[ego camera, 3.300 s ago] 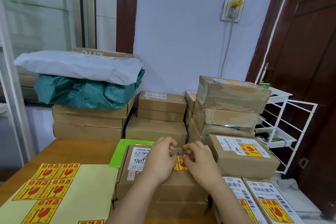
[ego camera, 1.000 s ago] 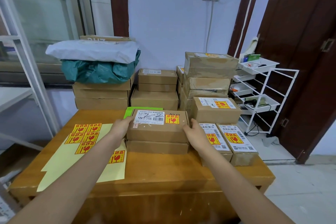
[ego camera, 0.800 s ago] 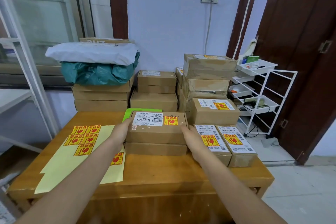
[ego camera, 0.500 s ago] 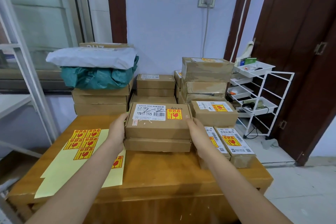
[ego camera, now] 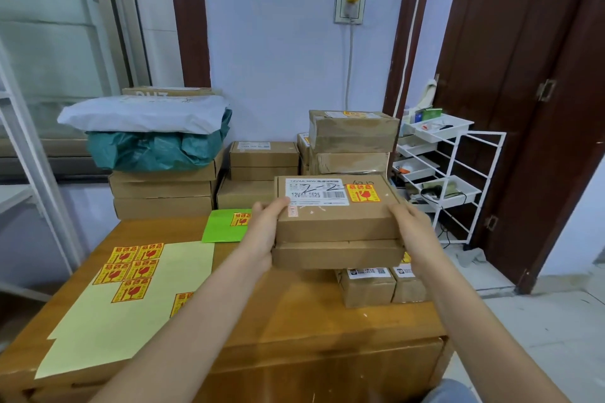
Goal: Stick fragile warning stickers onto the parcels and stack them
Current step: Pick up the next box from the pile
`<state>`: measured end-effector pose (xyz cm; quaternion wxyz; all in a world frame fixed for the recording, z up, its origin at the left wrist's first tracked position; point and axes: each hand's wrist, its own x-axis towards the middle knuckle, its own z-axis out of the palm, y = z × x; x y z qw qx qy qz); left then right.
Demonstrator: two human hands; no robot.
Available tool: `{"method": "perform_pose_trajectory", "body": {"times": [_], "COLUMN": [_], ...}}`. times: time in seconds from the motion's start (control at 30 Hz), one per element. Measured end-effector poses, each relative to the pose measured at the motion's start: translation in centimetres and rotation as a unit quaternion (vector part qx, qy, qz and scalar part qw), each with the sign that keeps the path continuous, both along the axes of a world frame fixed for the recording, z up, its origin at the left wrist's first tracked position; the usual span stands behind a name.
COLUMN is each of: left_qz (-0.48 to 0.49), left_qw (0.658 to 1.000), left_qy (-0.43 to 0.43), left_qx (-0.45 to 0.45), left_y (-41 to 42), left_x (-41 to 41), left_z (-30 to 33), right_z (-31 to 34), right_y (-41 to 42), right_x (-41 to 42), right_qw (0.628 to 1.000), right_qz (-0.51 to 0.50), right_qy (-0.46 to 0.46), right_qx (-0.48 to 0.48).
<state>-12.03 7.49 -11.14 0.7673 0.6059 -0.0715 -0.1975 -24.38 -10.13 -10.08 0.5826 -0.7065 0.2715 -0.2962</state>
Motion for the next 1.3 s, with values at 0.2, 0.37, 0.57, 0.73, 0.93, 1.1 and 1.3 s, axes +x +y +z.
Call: {"method": "perform_pose_trajectory", "body": {"times": [0.2,0.37,0.57,0.73,0.93,1.1,1.3], "left_qz": [-0.019,-0.045,-0.055,-0.067,-0.077,-0.089,-0.064], "left_qw": [1.0,0.998,0.996,0.994,0.994,0.99,0.982], "left_qy": [0.001,0.021,0.067,0.083,0.066,-0.009,-0.098], "left_qx": [0.016,0.028,0.014,0.021,0.038,0.106,0.151], "left_y": [-4.8,-7.7,-9.2,-9.3,-8.5,-7.1,-4.3], "left_x": [-1.5,-2.4,-2.2,-2.2,-2.2,-0.9,1.1], "left_z": [-2.0,-2.6,-3.0,-3.5,-2.9,-2.9,-2.3], "right_z": [-0.3,-1.3,-2.3,-3.3,-2.7,-1.6,-0.1], "right_y": [-3.8,-6.6,-8.7,-9.3,-9.8,-9.0,-4.1], "right_x": [-2.5,-2.8,-1.8,-1.5,-1.4,0.0,3.4], "right_qw": [0.999,0.997,0.995,0.995,0.99,0.919,0.911], "right_qz": [-0.04,-0.075,-0.077,-0.073,-0.084,-0.148,-0.022], "right_qy": [0.009,0.015,0.041,0.047,0.08,0.192,0.113], "right_qx": [0.016,0.016,0.04,0.054,-0.079,-0.31,-0.397]}}
